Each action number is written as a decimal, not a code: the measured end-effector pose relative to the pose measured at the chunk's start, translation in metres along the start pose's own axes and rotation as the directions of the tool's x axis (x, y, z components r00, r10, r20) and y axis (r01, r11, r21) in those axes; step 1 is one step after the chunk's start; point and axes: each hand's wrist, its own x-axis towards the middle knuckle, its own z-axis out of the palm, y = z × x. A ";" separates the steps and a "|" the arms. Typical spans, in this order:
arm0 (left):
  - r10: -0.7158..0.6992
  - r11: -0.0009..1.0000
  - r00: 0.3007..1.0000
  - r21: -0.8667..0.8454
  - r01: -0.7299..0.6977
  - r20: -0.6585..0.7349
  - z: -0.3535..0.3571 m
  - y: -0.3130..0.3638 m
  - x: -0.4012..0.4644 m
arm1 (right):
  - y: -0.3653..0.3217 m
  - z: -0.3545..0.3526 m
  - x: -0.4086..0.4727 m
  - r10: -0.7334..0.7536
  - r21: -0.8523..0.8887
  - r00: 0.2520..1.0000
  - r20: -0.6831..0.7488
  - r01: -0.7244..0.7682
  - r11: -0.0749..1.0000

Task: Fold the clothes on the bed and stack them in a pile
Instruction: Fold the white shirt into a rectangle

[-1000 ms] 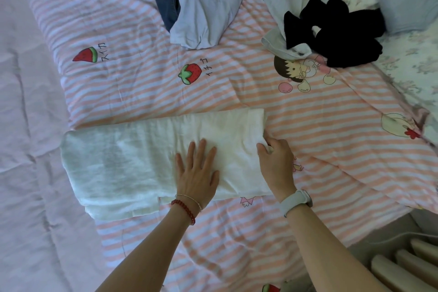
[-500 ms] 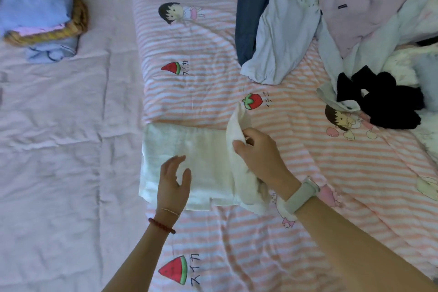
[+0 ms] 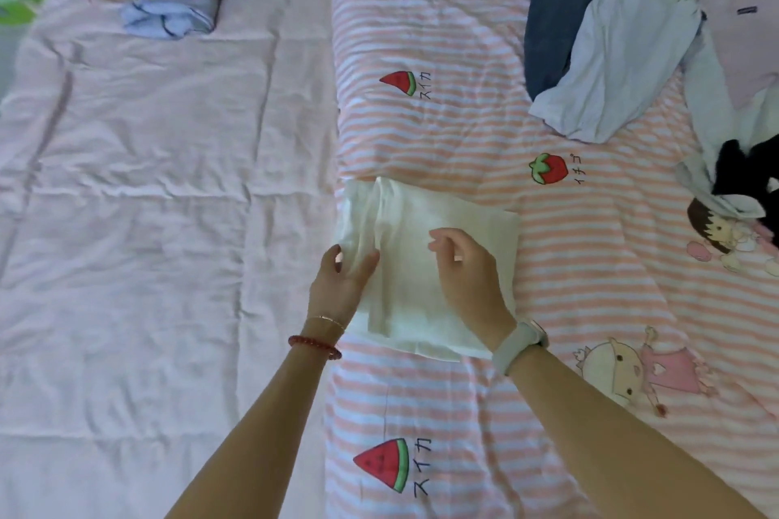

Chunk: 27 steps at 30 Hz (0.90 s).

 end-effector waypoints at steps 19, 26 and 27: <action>0.026 0.989 0.987 -0.141 -0.049 -0.161 -0.008 -0.006 0.008 | 0.069 0.000 -0.039 0.041 -0.576 0.987 0.157 0.058 0.816; 0.088 0.955 0.992 0.290 -0.060 -0.086 0.002 0.011 0.024 | 0.074 -0.005 -0.033 -0.023 -0.538 1.000 0.016 0.028 0.842; 0.142 0.917 0.983 0.390 -0.088 -0.112 0.008 0.016 0.023 | 0.075 -0.006 -0.029 -0.013 -0.536 1.000 0.013 0.018 0.844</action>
